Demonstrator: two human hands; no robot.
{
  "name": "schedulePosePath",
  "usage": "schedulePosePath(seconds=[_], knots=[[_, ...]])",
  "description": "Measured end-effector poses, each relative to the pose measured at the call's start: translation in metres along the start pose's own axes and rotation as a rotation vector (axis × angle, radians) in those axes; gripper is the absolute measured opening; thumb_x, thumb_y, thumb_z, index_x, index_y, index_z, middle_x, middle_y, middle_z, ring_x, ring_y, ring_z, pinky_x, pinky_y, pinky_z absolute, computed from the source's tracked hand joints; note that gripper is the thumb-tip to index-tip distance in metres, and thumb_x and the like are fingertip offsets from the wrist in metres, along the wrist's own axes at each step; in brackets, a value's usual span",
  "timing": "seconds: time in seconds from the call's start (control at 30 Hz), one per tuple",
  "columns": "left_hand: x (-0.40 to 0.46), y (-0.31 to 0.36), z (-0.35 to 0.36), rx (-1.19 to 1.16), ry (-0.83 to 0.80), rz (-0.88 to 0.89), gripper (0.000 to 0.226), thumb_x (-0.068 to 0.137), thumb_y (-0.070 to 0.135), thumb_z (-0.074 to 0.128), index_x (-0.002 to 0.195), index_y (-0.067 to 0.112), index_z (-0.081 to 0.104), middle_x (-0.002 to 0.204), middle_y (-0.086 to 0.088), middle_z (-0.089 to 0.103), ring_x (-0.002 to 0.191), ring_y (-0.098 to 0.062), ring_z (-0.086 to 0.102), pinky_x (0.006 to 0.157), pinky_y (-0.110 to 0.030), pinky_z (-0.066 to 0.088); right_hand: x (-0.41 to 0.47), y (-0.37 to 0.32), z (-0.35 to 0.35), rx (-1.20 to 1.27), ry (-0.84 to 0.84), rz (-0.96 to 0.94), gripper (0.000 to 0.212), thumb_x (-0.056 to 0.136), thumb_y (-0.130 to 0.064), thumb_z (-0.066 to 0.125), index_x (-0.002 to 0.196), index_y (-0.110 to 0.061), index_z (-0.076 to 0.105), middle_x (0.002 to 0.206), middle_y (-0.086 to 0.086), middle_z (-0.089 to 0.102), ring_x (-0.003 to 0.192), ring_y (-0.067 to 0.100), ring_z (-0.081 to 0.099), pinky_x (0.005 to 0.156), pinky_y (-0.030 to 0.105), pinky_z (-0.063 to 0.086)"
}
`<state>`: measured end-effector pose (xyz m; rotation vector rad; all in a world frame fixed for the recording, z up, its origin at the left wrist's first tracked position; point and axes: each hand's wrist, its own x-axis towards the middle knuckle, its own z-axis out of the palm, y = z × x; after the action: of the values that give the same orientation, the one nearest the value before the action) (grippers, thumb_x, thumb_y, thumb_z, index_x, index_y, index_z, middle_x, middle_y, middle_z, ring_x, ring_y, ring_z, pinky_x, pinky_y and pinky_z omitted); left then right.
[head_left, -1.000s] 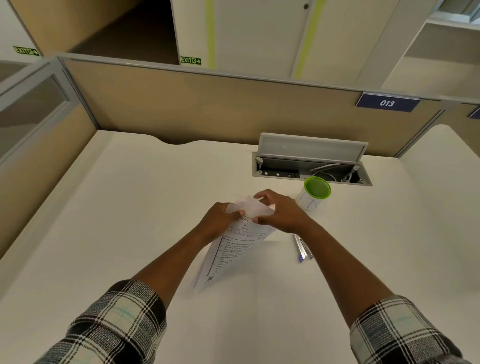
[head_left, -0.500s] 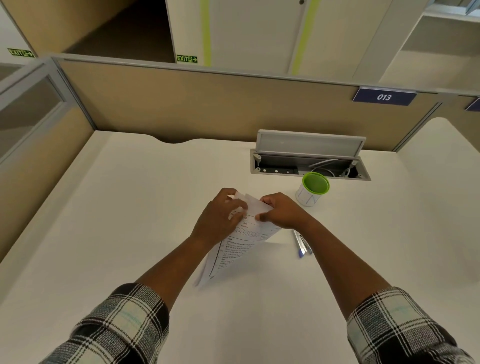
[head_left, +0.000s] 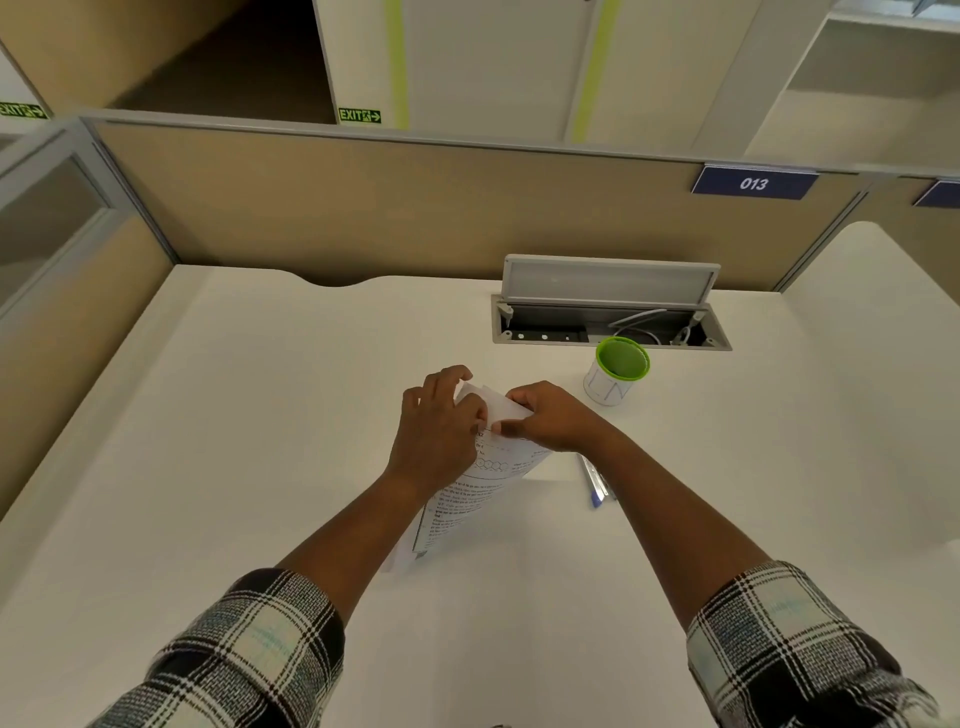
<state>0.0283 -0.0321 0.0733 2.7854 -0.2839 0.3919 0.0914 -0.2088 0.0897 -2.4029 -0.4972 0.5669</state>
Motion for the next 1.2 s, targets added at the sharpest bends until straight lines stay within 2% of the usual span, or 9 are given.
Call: schedulePosePath(seconds=[0.13,0.3,0.5,0.57,0.8,0.97,1.07,1.17,1.2], knots=[[-0.002,0.004,-0.001,-0.035,0.017,-0.069,0.016,0.076,0.017,0.067,0.092,0.017,0.069,0.130,-0.012,0.056,0.112,-0.030,0.054,0.091,-0.045,0.045,0.000,-0.001,0.002,0.014,-0.007,0.028,0.028,0.084,-0.036,0.069,0.097,-0.012,0.073,0.092,0.008,0.071,0.075,0.019,0.061,0.071,0.033,0.052],[-0.003,0.006,-0.001,-0.074,-0.004,-0.124,0.017,0.078,0.017,0.062,0.092,0.018,0.071,0.129,-0.010,0.054,0.111,-0.028,0.052,0.091,-0.043,0.043,-0.001,-0.001,0.006,0.058,-0.013,0.072,0.031,0.083,-0.042,0.069,0.094,-0.014,0.074,0.089,0.006,0.071,0.070,0.016,0.061,0.064,0.025,0.046],[0.001,0.005,0.001,-0.159,-0.023,-0.205,0.011,0.085,0.017,0.061,0.089,0.020,0.071,0.127,-0.006,0.053,0.110,-0.023,0.052,0.087,-0.034,0.036,0.000,-0.003,0.008,0.038,0.025,0.075,0.028,0.085,-0.040,0.067,0.102,-0.017,0.072,0.091,-0.001,0.067,0.080,0.021,0.062,0.070,0.028,0.047],[0.002,0.004,0.002,-0.199,-0.036,-0.232,0.013,0.087,0.017,0.058,0.086,0.021,0.070,0.125,-0.005,0.052,0.108,-0.022,0.053,0.084,-0.032,0.035,-0.001,-0.004,0.009,0.002,0.035,0.074,0.029,0.085,-0.041,0.066,0.104,-0.018,0.072,0.097,0.001,0.069,0.085,0.024,0.062,0.076,0.035,0.052],[0.005,0.003,0.002,-0.339,-0.126,-0.325,0.011,0.088,0.016,0.059,0.084,0.021,0.069,0.121,-0.005,0.051,0.107,-0.022,0.054,0.090,-0.045,0.048,-0.002,-0.005,0.009,-0.112,0.053,0.079,0.041,0.087,-0.048,0.062,0.118,-0.021,0.066,0.119,0.004,0.066,0.099,0.026,0.061,0.083,0.039,0.050],[0.005,0.002,0.005,-0.460,-0.135,-0.379,0.015,0.086,0.016,0.060,0.075,0.027,0.063,0.116,-0.002,0.051,0.101,-0.020,0.055,0.087,-0.041,0.048,-0.003,-0.006,0.009,-0.129,0.046,0.085,0.045,0.089,-0.048,0.061,0.123,-0.019,0.063,0.126,0.005,0.064,0.106,0.028,0.060,0.089,0.041,0.048],[0.008,0.001,0.006,-0.657,-0.159,-0.387,0.020,0.086,0.010,0.058,0.071,0.023,0.062,0.109,-0.011,0.057,0.099,-0.027,0.059,0.080,-0.038,0.053,-0.004,-0.007,0.008,-0.095,0.029,0.077,0.045,0.090,-0.045,0.061,0.124,-0.017,0.063,0.126,0.007,0.064,0.110,0.029,0.059,0.093,0.043,0.049],[0.005,-0.003,0.007,-0.875,-0.172,-0.465,0.009,0.088,0.014,0.066,0.090,0.022,0.061,0.108,-0.007,0.062,0.095,-0.027,0.064,0.070,-0.028,0.055,-0.006,-0.006,0.003,-0.049,0.024,0.057,0.042,0.090,-0.040,0.062,0.121,-0.013,0.064,0.123,0.009,0.064,0.110,0.029,0.058,0.093,0.044,0.048],[0.003,-0.005,0.008,-0.946,-0.196,-0.515,0.024,0.085,0.020,0.072,0.104,0.023,0.058,0.111,-0.003,0.061,0.096,-0.024,0.064,0.072,-0.029,0.056,-0.006,-0.005,0.001,-0.043,0.022,0.053,0.041,0.090,-0.040,0.063,0.120,-0.012,0.064,0.121,0.010,0.064,0.110,0.029,0.058,0.093,0.044,0.048]])
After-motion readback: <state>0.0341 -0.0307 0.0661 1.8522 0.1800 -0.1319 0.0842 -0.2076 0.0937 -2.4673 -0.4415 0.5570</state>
